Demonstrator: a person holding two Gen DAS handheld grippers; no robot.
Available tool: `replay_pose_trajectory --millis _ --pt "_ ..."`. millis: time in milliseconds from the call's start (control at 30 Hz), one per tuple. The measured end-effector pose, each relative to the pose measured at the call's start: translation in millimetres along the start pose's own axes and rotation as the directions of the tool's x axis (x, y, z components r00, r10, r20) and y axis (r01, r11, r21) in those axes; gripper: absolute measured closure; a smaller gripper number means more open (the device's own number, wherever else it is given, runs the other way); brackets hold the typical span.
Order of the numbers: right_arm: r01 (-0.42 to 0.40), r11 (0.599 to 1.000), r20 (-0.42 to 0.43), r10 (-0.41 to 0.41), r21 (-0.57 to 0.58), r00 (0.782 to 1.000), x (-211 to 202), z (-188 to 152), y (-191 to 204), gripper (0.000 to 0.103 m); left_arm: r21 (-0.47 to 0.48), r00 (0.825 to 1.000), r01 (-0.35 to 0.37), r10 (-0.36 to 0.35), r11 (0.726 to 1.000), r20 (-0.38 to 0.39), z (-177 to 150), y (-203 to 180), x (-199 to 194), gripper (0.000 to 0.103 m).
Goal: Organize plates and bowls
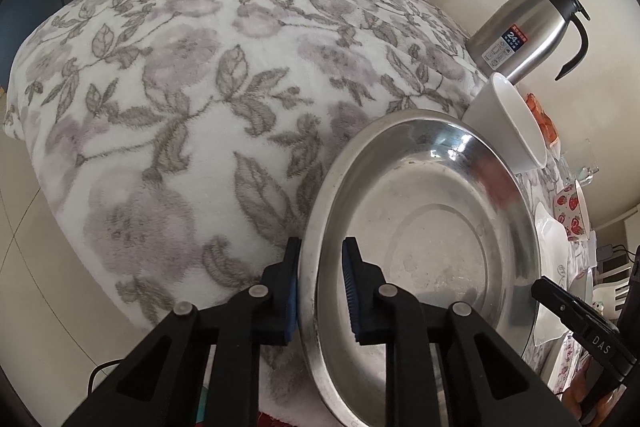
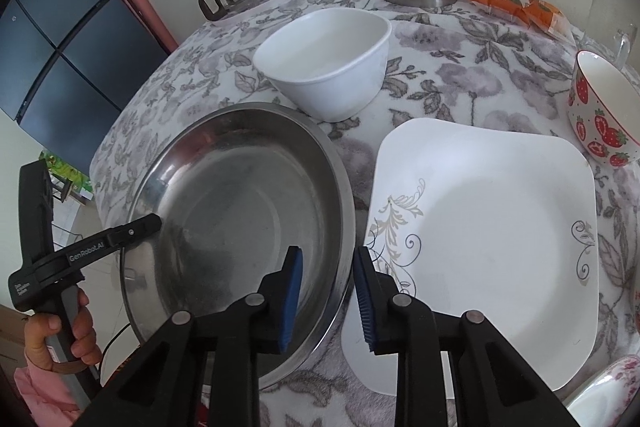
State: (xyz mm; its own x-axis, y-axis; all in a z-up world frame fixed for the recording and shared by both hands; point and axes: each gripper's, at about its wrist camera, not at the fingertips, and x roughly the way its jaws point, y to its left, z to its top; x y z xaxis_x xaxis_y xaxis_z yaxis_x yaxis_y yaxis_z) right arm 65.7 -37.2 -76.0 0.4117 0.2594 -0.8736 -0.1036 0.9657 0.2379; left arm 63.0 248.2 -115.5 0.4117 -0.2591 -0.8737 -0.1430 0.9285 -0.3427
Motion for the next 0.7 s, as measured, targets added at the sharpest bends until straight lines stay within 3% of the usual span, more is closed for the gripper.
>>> replay_pose_trajectory --millis 200,433,500,700 --pt "-0.061 0.997 -0.013 0.062 0.047 0.998 2 -3 -1 0.075 -0.009 1.0 -0.019 0.019 1.0 0.011 0 6 -4 0.085" --pt "-0.051 0.998 -0.058 0.053 0.044 0.997 17 -5 3 0.075 -0.005 0.999 -0.03 0.03 1.0 0.011 -1 5 -3 0.086" --pt "-0.022 1.0 -0.05 0.023 0.02 0.998 17 -5 8 0.075 -0.003 0.999 -0.034 0.034 0.999 0.012 -2 4 -4 0.086" --pt "-0.036 0.998 -0.046 0.039 0.053 0.998 16 -6 1 0.081 0.037 0.997 -0.07 0.069 0.997 0.017 -2 -5 -8 0.086"
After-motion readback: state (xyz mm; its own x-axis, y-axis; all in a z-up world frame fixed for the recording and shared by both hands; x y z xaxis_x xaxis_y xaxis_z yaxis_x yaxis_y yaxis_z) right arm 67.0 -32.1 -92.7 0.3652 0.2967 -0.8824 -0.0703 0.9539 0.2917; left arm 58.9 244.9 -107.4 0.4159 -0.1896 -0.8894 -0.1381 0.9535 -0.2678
